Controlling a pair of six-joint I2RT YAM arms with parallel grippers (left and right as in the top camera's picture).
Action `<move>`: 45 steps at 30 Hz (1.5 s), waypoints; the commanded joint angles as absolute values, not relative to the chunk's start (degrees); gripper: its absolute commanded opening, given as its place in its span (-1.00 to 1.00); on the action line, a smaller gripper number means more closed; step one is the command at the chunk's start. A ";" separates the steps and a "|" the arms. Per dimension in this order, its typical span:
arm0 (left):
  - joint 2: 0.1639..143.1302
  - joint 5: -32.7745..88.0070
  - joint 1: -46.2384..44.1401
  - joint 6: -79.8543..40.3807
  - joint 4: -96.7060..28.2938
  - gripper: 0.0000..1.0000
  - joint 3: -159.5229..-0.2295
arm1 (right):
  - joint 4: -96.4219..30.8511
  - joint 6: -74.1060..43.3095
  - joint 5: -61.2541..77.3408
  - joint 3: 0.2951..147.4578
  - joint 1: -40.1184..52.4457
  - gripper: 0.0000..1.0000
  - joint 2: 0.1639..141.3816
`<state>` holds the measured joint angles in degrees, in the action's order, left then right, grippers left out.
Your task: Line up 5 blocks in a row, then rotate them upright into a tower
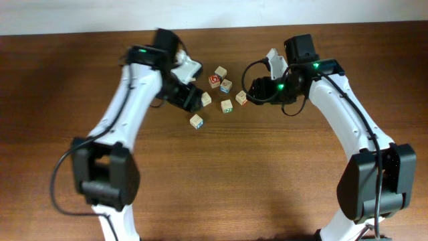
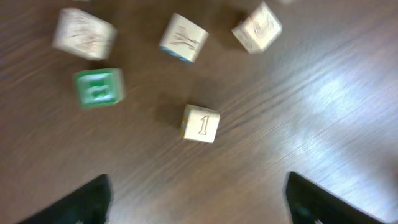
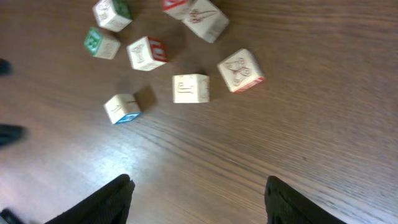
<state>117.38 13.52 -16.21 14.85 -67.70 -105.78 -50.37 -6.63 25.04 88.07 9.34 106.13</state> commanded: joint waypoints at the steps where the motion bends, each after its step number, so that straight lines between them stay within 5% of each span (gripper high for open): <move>1: 125.25 7.90 -19.14 20.32 -67.72 0.33 -106.54 | -51.42 -8.47 21.04 89.17 9.32 0.37 106.13; 6: 133.05 7.64 -19.73 20.29 -67.22 -0.03 -106.54 | -51.66 -8.45 20.25 89.17 9.32 0.38 106.13; 7: 133.19 7.64 -19.73 20.27 -67.11 -0.17 -106.54 | -51.66 -8.45 20.25 89.17 9.32 0.39 106.13; 8: 133.19 7.64 -19.73 19.66 -67.16 -0.65 -106.54 | -51.66 -8.47 20.25 89.17 9.32 0.39 106.13; 11: 133.19 7.64 -19.73 6.28 -70.15 -0.95 -106.54 | -51.66 -8.62 20.29 89.17 9.37 0.38 106.13; 16: 133.19 7.79 -19.73 -18.04 -82.32 -0.66 -106.54 | -51.62 -9.56 20.29 89.17 9.39 0.38 106.13; 18: 133.19 7.86 -19.73 -18.00 -82.76 -0.03 -106.54 | -51.62 -9.56 20.29 89.17 9.37 0.38 106.13; 21: 133.19 7.70 -19.73 -17.96 -81.62 0.30 -106.54 | -51.64 -9.54 20.29 89.17 9.37 0.38 106.13; 24: 133.16 5.76 -19.29 -14.87 -82.24 0.32 -109.19 | -50.09 -9.61 22.59 89.17 9.43 0.38 106.13; 32: 133.16 3.18 -1.37 -14.50 -92.03 0.57 -153.69 | -47.05 -16.99 9.80 100.53 19.92 0.34 113.62; 36: 133.19 3.38 1.56 -14.50 -92.16 0.75 -154.23 | -46.61 -17.43 8.80 104.75 23.38 0.21 124.88; 45: 133.19 3.38 1.50 -14.50 -92.71 0.79 -154.23 | -46.06 -20.27 0.30 104.38 26.02 -0.10 131.26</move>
